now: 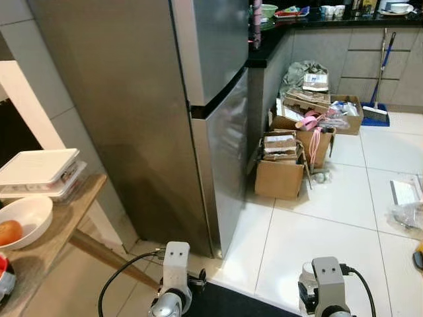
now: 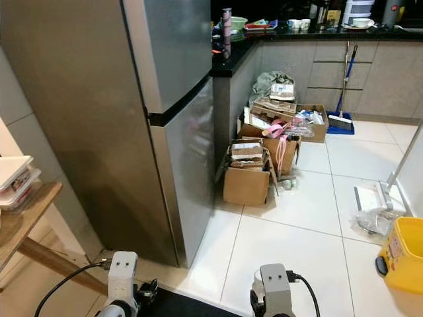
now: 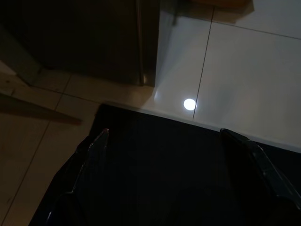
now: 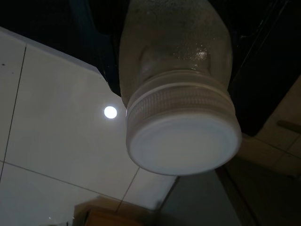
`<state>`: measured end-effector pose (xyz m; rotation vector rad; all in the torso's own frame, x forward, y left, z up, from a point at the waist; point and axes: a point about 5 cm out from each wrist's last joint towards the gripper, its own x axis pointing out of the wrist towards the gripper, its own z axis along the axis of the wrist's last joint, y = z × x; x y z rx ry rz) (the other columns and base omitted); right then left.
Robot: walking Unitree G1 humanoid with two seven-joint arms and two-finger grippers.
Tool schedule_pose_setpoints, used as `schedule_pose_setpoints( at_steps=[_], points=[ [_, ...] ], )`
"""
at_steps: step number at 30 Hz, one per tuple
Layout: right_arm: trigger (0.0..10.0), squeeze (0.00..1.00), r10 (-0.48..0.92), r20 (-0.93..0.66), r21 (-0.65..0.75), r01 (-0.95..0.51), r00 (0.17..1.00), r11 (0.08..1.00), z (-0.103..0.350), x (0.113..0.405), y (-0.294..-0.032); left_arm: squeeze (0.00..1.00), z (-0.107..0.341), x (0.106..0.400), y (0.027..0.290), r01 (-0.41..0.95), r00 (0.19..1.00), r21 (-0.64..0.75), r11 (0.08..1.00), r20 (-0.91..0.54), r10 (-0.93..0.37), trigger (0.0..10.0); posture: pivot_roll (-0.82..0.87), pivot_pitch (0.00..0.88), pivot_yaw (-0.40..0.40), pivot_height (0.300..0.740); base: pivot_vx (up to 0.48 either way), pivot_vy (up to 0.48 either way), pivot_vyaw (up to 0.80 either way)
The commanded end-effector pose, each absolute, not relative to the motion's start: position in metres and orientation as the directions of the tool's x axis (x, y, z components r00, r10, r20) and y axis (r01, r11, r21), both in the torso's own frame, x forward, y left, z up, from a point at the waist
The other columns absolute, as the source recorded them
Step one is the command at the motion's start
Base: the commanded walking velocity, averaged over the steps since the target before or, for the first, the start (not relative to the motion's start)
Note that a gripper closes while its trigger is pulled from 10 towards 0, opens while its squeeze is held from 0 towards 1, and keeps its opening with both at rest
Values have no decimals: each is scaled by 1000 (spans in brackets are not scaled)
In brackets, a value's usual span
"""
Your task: Restocking fridge
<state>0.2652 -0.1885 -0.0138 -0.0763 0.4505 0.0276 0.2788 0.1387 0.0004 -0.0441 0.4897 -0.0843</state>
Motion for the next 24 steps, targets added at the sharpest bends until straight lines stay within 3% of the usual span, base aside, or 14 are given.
schedule_pose_setpoints(
  at_steps=[1,24],
  points=[
    [10000,0,10,-426,-66,-42,905,997,-13,265,-189,0,-1,277,138,65,878,-72,995,-470,-91,10000,-74,62,66,740,304,0,0],
    [10000,0,19,-426,-74,-56,905,996,-13,264,-189,0,0,276,135,70,881,-90,994,-462,-103,10000,-82,46,62,740,272,0,0]
  ],
)
